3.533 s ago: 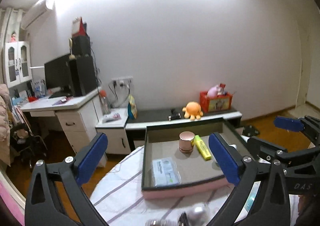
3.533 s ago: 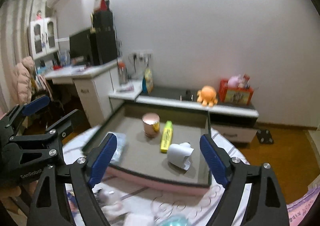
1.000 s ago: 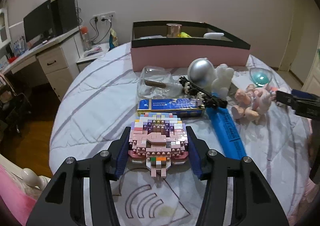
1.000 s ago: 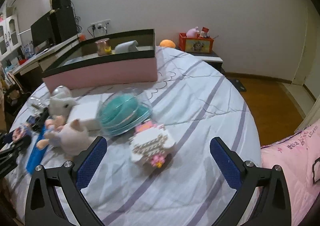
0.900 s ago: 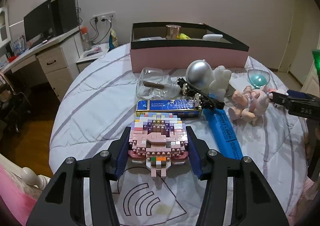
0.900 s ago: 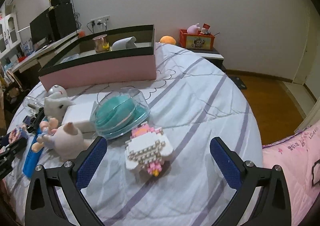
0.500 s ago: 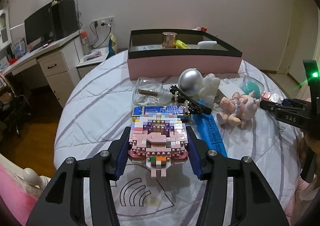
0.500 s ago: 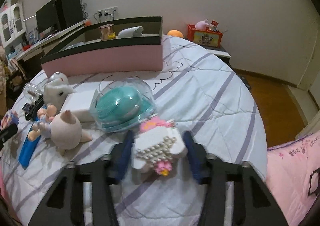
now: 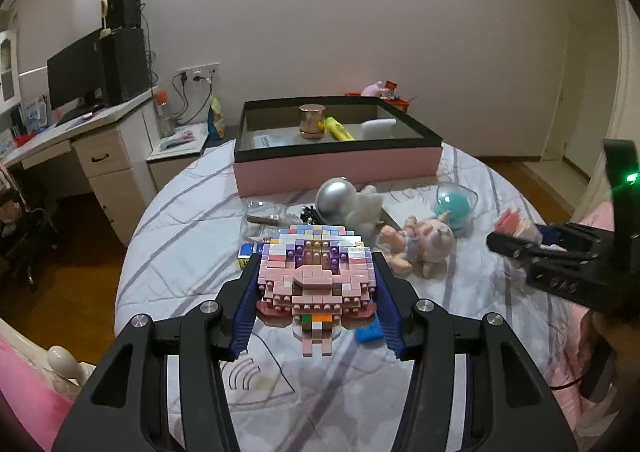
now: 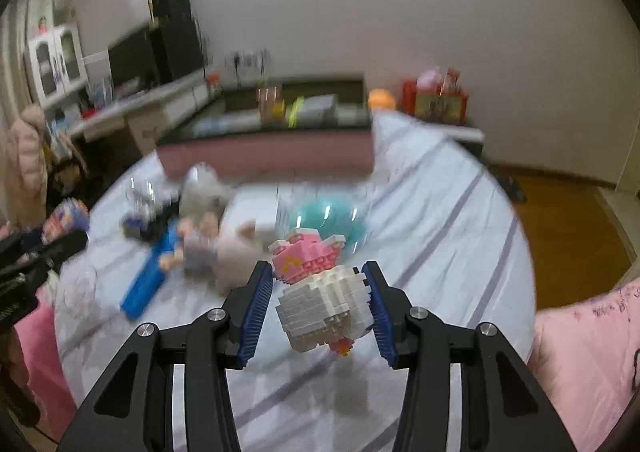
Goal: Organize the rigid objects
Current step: 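Grasp the pink block figure with the left tool while the right tool grasps the white block figure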
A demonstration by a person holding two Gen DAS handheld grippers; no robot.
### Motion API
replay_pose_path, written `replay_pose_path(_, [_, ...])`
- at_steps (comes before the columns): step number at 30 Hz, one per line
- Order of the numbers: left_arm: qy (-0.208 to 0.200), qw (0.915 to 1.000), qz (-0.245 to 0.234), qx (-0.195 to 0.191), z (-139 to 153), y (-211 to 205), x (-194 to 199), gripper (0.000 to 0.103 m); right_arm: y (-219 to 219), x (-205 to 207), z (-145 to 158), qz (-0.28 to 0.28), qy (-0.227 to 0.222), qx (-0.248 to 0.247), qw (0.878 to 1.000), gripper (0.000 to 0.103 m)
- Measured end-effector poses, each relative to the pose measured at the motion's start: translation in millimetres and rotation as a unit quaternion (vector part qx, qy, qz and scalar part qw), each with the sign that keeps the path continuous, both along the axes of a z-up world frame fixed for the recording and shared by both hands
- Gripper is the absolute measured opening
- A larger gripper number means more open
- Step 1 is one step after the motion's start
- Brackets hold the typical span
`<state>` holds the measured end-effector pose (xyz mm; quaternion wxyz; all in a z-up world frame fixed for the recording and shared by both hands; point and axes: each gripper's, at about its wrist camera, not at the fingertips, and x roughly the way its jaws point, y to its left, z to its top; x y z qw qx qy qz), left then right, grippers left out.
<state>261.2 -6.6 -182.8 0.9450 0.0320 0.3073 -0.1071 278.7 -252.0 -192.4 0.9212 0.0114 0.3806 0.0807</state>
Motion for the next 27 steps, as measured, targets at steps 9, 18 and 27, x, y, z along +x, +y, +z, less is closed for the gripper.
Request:
replay_pose_path(9, [0.008, 1.0000, 0.005, 0.000, -3, 3, -5, 0.053, -7, -4, -27, 0.001, 0.021, 0.024, 1.000, 0.048])
replay_pose_path(18, [0.009, 0.9999, 0.003, 0.002, -4, 1, -4, 0.053, -5, -12, -31, 0.005, 0.006, 0.010, 1.000, 0.063])
replay_pose_path(27, [0.000, 1.0000, 0.003, -0.002, 1, -2, -7, 0.053, -8, -11, -26, 0.000, -0.011, -0.006, 1.000, 0.045])
